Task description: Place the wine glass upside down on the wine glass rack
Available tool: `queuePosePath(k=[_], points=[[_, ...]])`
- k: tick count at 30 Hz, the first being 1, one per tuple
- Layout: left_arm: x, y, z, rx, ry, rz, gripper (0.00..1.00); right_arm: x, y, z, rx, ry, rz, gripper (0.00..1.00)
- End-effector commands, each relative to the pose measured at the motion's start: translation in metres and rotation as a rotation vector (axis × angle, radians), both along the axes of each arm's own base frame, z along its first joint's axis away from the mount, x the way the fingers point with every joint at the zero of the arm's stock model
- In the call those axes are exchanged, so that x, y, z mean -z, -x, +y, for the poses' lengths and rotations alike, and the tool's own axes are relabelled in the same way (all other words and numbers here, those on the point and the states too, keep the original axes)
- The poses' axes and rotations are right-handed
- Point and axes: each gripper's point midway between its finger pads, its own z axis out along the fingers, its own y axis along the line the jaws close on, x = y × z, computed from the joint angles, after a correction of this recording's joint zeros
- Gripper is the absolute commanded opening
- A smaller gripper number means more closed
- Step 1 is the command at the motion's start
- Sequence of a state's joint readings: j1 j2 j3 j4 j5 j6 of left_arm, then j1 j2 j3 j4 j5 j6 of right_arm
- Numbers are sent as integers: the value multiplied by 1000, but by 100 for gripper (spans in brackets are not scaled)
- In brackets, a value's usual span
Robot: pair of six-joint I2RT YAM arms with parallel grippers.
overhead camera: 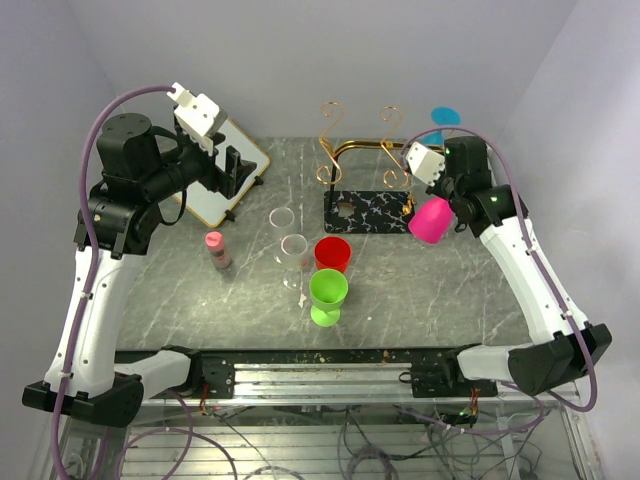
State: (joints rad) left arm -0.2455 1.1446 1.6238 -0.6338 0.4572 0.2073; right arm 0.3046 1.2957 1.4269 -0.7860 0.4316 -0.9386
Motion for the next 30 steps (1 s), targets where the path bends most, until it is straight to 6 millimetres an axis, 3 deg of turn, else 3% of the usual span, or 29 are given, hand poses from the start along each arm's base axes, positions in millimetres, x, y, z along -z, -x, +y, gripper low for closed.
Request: queuePosePath(k=[1,11,17,30], points=[[-4,3,1,15,-7,-24,90,-6,-2,6,-13,-12,-5,0],[-3,0,0,17,-9,-19,90,0,-1,11,-31,-8,22,0],[-3,0,-1,18,-8,-18,90,0,2,13,-46,-19,32,10],[-2,1,0,17,-15,-20,90,2,8,23,-92,-68,51,15]])
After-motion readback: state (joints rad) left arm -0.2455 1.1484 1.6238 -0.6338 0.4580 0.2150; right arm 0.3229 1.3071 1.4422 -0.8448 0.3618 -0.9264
